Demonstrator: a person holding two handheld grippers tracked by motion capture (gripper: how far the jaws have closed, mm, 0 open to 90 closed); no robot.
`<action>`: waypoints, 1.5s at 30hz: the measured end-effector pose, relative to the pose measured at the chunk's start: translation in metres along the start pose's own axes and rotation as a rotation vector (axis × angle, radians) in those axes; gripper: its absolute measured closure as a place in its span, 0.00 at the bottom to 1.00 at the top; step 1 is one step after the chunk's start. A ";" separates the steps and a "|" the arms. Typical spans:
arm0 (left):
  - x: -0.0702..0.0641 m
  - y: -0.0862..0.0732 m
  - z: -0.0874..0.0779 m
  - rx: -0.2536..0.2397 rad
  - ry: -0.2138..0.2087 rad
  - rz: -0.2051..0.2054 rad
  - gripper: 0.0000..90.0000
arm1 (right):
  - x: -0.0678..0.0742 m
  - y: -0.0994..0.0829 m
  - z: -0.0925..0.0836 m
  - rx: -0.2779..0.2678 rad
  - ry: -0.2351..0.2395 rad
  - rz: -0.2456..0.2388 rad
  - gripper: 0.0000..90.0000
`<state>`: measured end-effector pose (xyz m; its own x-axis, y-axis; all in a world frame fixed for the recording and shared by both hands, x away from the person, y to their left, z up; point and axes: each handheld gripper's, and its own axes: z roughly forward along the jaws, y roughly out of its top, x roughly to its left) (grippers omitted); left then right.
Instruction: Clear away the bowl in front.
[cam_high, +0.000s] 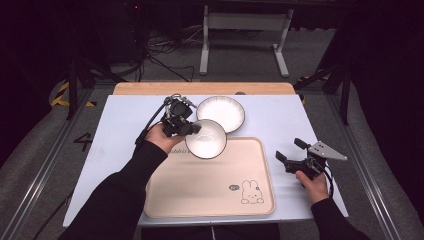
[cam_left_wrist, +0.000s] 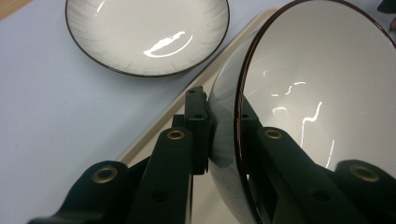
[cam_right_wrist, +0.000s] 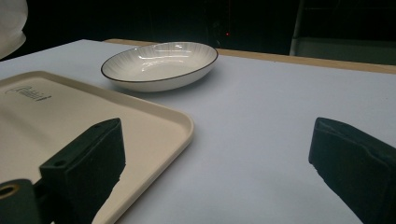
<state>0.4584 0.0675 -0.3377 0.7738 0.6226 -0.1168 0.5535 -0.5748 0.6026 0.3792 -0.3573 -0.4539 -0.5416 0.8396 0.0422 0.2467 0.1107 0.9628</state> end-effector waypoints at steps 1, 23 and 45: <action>0.000 -0.001 0.000 0.002 0.001 0.003 0.91 | 0.000 0.000 0.000 0.000 0.000 0.000 0.05; -0.014 -0.009 0.027 0.174 -0.084 0.091 0.91 | 0.000 0.000 0.000 0.002 -0.001 -0.001 0.05; -0.029 -0.011 0.054 0.265 -0.152 0.146 0.91 | 0.000 0.000 0.000 -0.001 -0.001 0.000 0.05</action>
<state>0.4472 0.0271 -0.3835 0.8768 0.4488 -0.1725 0.4788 -0.7826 0.3979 0.3791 -0.3573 -0.4539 -0.5412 0.8399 0.0418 0.2458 0.1105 0.9630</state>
